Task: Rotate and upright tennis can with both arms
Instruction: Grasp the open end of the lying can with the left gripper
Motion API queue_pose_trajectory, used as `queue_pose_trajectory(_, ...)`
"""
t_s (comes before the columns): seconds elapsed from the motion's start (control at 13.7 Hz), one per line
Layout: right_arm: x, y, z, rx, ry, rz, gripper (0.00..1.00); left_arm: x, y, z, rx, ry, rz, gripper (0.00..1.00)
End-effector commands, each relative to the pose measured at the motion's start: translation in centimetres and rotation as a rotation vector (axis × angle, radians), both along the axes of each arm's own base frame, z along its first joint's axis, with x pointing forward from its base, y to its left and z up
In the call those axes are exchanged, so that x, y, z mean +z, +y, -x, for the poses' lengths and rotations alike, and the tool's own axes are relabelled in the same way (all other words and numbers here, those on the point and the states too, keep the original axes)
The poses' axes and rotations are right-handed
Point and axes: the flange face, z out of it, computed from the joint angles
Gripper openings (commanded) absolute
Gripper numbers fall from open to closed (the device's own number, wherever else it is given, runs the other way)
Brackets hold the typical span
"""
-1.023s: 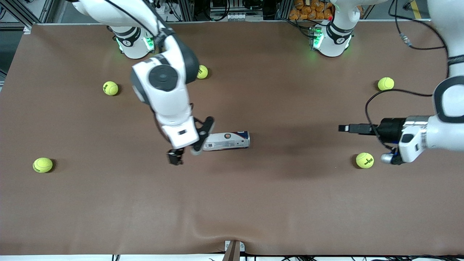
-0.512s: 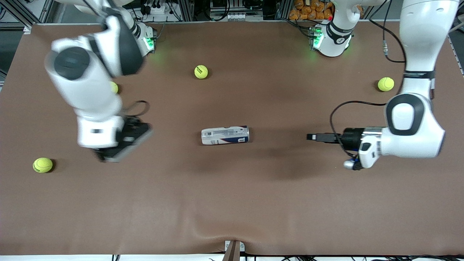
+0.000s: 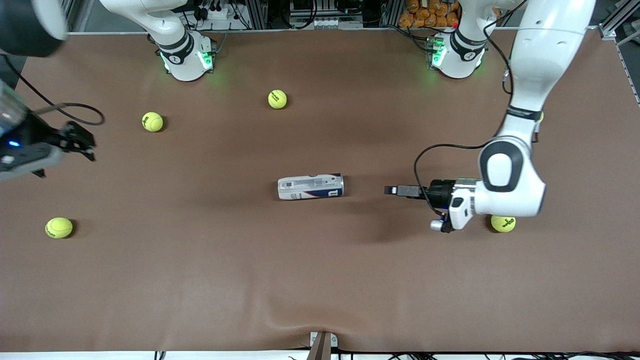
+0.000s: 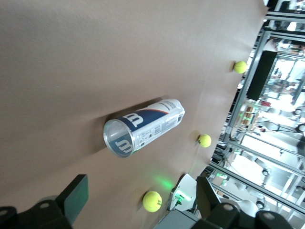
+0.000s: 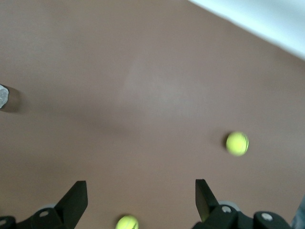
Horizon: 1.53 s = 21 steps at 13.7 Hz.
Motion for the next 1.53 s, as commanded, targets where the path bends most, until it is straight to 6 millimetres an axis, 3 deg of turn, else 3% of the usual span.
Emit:
queue_pose_trajectory(0.0,1.0,-2.2,2.6,-0.187,0.036,-0.05,1.0,-2.6,-1.2,2.2,0.052,-0.026,0.065,1.0)
queue_pose_trajectory(0.22,1.4,-5.2,3.8,-0.296,0.073,-0.12,1.0,-5.4,-3.8,3.7,0.091,-0.033,0.101,1.0)
queue_pose_trajectory(0.51,2.1,-6.4,4.9,-0.386,0.094,-0.136,1.0,-8.9,-7.9,5.6,0.161,-0.051,0.165,1.0)
queue_pose_trajectory(1.02,2.7,-6.7,5.5,-0.466,0.105,-0.116,1.0,-10.7,-11.8,7.7,0.202,-0.033,0.157,1.0)
queue_pose_trajectory(1.24,3.3,-7.2,5.4,-0.47,0.087,-0.095,1.0,-11.4,-12.0,8.0,0.208,-0.024,0.153,1.0)
queue_pose_trajectory(1.32,3.2,-7.5,5.4,-0.477,0.088,-0.079,1.0,-11.4,-12.0,7.9,0.206,-0.027,0.153,0.93)
queue_pose_trajectory(1.39,3.2,-8.1,5.6,-0.488,0.095,-0.079,1.0,-11.5,-12.2,7.9,0.198,-0.036,0.155,0.59)
queue_pose_trajectory(1.46,3.3,-9.3,5.8,-0.51,0.093,-0.082,1.0,-11.5,-12.3,7.7,0.191,-0.054,0.159,0.41)
